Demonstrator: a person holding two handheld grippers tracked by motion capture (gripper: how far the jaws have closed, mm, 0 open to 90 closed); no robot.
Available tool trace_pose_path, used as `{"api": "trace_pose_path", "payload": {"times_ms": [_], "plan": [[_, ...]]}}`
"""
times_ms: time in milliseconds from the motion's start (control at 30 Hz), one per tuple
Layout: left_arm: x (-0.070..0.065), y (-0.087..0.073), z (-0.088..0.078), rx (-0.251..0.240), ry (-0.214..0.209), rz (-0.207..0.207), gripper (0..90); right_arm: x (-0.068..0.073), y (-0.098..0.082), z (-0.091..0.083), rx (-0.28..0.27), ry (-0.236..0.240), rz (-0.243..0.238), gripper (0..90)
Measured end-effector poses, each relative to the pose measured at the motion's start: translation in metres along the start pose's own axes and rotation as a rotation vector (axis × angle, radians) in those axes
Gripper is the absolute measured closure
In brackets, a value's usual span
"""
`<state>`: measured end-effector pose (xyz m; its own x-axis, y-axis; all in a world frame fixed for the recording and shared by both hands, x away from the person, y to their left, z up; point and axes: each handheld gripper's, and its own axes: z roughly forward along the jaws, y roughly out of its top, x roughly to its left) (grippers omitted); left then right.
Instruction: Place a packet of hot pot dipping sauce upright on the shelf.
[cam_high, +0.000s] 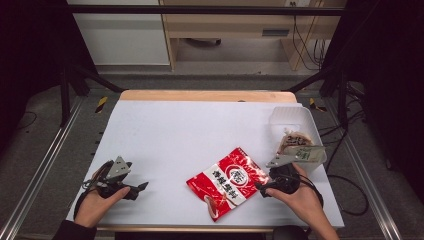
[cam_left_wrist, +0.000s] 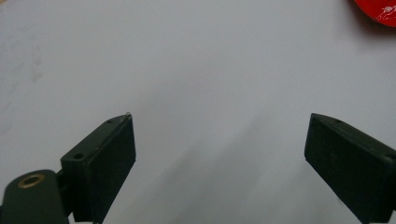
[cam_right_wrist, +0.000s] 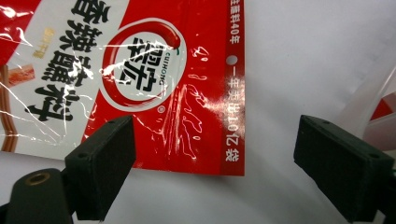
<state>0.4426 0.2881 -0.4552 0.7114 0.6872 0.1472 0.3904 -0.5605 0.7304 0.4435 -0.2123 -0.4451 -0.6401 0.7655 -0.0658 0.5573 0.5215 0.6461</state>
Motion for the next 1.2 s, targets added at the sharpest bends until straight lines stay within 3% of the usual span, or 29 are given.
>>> {"api": "trace_pose_path", "payload": {"times_ms": [333,800,1200], "plan": [[0.000,0.000,0.000,-0.001,0.000,-0.004,8.6,0.007,-0.003,0.004,0.018,-0.021,-0.019,14.3],[0.000,0.000,0.000,0.002,-0.003,0.002,8.7,0.005,-0.010,0.016,0.035,0.046,0.039,16.2],[0.000,0.000,0.001,0.004,-0.004,0.003,8.8,0.014,-0.003,0.008,0.013,0.077,0.025,22.2]]}}
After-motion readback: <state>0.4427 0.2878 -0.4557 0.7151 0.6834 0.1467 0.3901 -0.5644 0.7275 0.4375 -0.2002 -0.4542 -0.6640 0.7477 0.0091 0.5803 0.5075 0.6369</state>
